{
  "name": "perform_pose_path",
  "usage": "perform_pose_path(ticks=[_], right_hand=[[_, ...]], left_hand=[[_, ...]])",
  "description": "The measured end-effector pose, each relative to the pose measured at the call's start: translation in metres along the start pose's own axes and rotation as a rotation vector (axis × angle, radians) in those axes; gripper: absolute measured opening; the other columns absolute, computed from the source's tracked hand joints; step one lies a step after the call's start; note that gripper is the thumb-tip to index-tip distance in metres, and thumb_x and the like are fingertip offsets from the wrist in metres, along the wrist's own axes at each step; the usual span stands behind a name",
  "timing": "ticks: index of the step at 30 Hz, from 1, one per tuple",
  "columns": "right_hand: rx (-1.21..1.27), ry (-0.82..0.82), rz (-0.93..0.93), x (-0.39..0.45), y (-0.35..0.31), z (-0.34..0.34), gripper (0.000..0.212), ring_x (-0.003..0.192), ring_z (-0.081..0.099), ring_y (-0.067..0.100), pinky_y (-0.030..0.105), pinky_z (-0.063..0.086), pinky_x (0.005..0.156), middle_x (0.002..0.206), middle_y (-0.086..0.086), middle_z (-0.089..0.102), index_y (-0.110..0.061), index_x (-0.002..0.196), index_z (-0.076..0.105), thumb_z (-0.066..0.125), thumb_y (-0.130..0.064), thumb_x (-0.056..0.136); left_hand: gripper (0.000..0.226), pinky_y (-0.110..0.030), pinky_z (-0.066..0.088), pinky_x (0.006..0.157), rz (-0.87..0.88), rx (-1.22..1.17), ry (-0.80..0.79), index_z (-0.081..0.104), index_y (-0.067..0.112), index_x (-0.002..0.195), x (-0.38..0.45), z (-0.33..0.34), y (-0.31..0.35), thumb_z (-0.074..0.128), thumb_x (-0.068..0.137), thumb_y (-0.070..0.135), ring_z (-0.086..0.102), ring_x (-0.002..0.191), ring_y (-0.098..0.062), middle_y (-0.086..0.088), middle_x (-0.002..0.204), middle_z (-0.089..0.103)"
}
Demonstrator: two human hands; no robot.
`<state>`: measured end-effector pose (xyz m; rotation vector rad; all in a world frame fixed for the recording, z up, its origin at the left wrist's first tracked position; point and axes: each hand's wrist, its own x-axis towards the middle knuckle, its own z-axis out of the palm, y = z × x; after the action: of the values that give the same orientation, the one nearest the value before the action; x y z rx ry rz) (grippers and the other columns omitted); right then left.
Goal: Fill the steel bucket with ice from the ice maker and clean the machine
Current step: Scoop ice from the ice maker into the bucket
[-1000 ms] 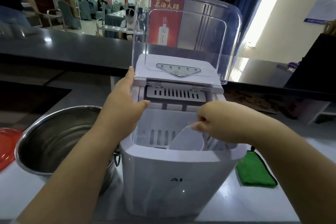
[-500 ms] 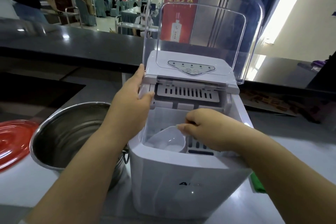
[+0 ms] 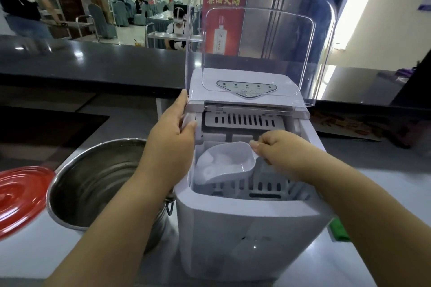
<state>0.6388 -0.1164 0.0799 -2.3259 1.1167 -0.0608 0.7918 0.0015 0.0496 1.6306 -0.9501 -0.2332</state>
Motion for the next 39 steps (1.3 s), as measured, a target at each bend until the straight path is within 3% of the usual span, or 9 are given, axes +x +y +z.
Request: perform_pose_path(ticks=[3, 8, 14, 19, 22, 27, 32, 36, 39], right_hand=[[0.022, 0.034, 0.039, 0.001, 0.001, 0.001, 0.039, 0.079, 0.057, 0.024, 0.032, 0.045, 0.071, 0.094, 0.016, 0.064, -0.01, 0.074, 0.052, 0.042, -0.038, 0.099], [0.006, -0.021, 0.057, -0.005, -0.005, 0.003, 0.038, 0.059, 0.042, 0.016, 0.027, 0.034, 0.053, 0.07, 0.004, 0.049, -0.013, 0.074, 0.049, 0.04, -0.039, 0.1], [0.122, -0.071, 0.112, -0.005, -0.003, 0.004, 0.036, 0.06, 0.041, 0.015, 0.025, 0.036, 0.059, 0.069, 0.0, 0.049, -0.007, 0.097, 0.06, 0.042, -0.038, 0.099], [0.235, -0.072, 0.16, -0.001, -0.002, 0.003, 0.028, 0.06, 0.031, 0.018, 0.029, 0.032, 0.056, 0.065, 0.002, 0.042, -0.013, 0.083, 0.055, 0.042, -0.029, 0.101], [0.273, -0.076, 0.188, 0.003, 0.0, 0.004, 0.025, 0.06, 0.031, 0.019, 0.029, 0.034, 0.054, 0.067, 0.003, 0.043, -0.016, 0.085, 0.056, 0.041, -0.027, 0.102], [0.503, -0.046, 0.267, 0.005, 0.002, 0.004, 0.019, 0.054, 0.026, 0.015, 0.024, 0.027, 0.048, 0.063, 0.004, 0.04, -0.015, 0.096, 0.057, 0.045, -0.03, 0.1], [0.533, -0.013, 0.214, 0.005, 0.001, 0.002, 0.03, 0.052, 0.027, 0.014, 0.023, 0.027, 0.046, 0.064, 0.005, 0.041, -0.009, 0.078, 0.052, 0.045, -0.028, 0.1], [0.584, 0.043, 0.124, 0.005, 0.001, -0.001, 0.028, 0.051, 0.028, 0.013, 0.024, 0.024, 0.048, 0.059, 0.003, 0.042, -0.01, 0.077, 0.055, 0.047, -0.025, 0.099], [0.64, 0.103, 0.06, 0.003, -0.001, -0.003, 0.042, 0.052, 0.026, 0.014, 0.024, 0.022, 0.048, 0.054, 0.001, 0.04, -0.016, 0.058, 0.046, 0.05, -0.028, 0.098]], left_hand=[[0.052, -0.037, 0.037, 0.11, 0.006, 0.014, -0.014, 0.026, 0.036, 0.147, 0.0, 0.0, 0.0, 0.041, 0.1, 0.021, 0.043, 0.13, -0.007, 0.013, 0.147, 0.04], [0.052, -0.037, 0.036, 0.11, 0.016, 0.013, -0.027, 0.023, 0.035, 0.148, -0.001, -0.001, 0.002, 0.039, 0.101, 0.02, 0.041, 0.131, -0.009, 0.012, 0.147, 0.039], [0.049, -0.036, 0.035, 0.111, 0.011, -0.047, -0.016, 0.026, 0.033, 0.147, -0.002, 0.0, 0.004, 0.038, 0.101, 0.019, 0.042, 0.131, -0.01, 0.012, 0.146, 0.041], [0.049, -0.039, 0.038, 0.109, -0.01, -0.075, -0.018, 0.028, 0.036, 0.146, -0.003, 0.0, 0.004, 0.038, 0.101, 0.019, 0.045, 0.128, -0.022, 0.004, 0.141, 0.048], [0.049, -0.03, 0.035, 0.109, -0.012, -0.1, -0.02, 0.028, 0.035, 0.146, -0.002, 0.0, 0.002, 0.038, 0.101, 0.018, 0.042, 0.131, -0.012, 0.011, 0.144, 0.044], [0.047, -0.032, 0.032, 0.112, -0.019, -0.147, -0.011, 0.032, 0.036, 0.145, -0.001, -0.001, -0.002, 0.039, 0.101, 0.02, 0.039, 0.132, -0.004, 0.017, 0.144, 0.042], [0.046, -0.035, 0.033, 0.112, -0.006, -0.104, -0.005, 0.032, 0.033, 0.145, 0.0, -0.002, -0.004, 0.039, 0.101, 0.021, 0.04, 0.132, -0.008, 0.013, 0.144, 0.043], [0.038, -0.036, 0.041, 0.103, 0.06, 0.033, 0.015, 0.047, 0.022, 0.137, -0.001, -0.006, -0.005, 0.039, 0.1, 0.02, 0.048, 0.121, -0.012, 0.007, 0.131, 0.052], [0.028, -0.016, 0.044, 0.08, 0.09, 0.115, 0.037, 0.059, 0.021, 0.122, -0.003, -0.015, -0.01, 0.045, 0.097, 0.018, 0.056, 0.098, -0.005, 0.009, 0.109, 0.059]])
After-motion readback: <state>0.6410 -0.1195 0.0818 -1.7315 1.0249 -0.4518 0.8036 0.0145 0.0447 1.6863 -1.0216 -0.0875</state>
